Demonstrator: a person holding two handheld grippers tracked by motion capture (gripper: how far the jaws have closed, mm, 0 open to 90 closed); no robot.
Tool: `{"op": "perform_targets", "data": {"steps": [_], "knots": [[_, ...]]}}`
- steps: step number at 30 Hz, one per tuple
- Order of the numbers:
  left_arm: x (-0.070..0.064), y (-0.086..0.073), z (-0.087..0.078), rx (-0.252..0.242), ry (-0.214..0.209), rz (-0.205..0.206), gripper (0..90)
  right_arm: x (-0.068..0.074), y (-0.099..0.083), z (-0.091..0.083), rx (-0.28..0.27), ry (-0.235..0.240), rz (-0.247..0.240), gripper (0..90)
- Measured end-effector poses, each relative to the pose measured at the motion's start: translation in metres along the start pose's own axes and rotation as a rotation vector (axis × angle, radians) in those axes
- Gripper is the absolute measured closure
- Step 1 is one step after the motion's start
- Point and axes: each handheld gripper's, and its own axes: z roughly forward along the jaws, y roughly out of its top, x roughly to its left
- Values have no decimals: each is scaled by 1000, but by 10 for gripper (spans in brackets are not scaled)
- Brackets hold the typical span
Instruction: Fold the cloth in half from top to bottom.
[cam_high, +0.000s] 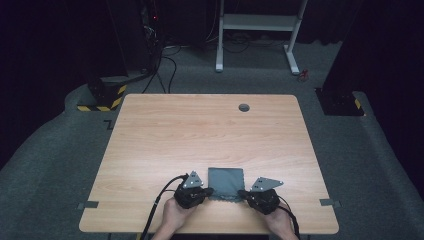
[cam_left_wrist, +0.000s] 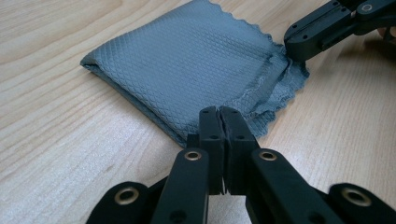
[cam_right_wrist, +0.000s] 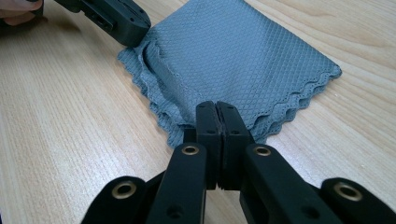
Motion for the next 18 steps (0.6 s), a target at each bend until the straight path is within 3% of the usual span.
{"op": "perform_targets", "data": {"steps": [7, 11, 18], "knots": [[-2, -3, -1, 3, -3, 1, 874, 2, -3, 0, 6, -1, -1, 877], [-4, -4, -4, -1, -14, -2, 819, 1, -5, -4, -3, 10, 16, 809], [-3, -4, -17, -53, -34, -48, 728, -5, 0, -20, -60, 0, 50, 810]]}}
